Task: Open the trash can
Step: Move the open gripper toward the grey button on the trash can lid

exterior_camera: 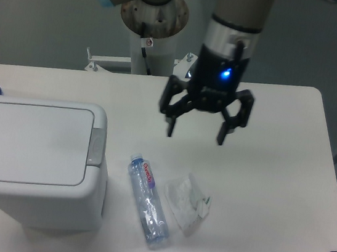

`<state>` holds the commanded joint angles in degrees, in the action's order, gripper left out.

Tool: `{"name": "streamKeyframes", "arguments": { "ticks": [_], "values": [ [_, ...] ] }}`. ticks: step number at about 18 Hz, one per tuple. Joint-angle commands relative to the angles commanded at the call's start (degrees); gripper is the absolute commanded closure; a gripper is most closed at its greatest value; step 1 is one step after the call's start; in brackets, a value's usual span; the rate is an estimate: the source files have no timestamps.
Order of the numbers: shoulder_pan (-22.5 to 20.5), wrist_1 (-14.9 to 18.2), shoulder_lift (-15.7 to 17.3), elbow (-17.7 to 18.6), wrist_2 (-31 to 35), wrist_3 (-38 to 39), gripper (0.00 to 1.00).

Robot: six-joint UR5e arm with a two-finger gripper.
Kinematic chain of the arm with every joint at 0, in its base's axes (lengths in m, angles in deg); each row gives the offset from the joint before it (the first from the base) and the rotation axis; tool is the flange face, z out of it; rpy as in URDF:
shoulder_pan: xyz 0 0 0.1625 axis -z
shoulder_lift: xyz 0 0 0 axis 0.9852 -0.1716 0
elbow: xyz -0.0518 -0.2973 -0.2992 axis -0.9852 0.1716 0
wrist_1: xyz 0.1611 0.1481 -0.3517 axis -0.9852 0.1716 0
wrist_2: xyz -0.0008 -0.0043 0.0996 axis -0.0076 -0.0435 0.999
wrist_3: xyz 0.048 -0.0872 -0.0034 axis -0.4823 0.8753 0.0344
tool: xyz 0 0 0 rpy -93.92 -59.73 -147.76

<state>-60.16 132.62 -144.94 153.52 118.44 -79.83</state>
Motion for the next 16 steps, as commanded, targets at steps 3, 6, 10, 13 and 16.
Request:
{"name": "streamKeyframes", "arguments": {
  "ticks": [3,6,10,13,16],
  "values": [
    [1.8,0.0,-0.8,0.5,-0.1,2.3,0.0],
    [3.2,-0.4,-1.4,0.6,-0.1,3.3,0.0],
    [3.8,-1.2,-2.0,0.7,-0.1,4.7,0.0],
    [3.9,-1.7,-2.1,0.7,-0.4,5.4,0.0],
    [4.6,-1.7,-2.1,0.8,-1.0,7.2,0.0]
  ]
}}
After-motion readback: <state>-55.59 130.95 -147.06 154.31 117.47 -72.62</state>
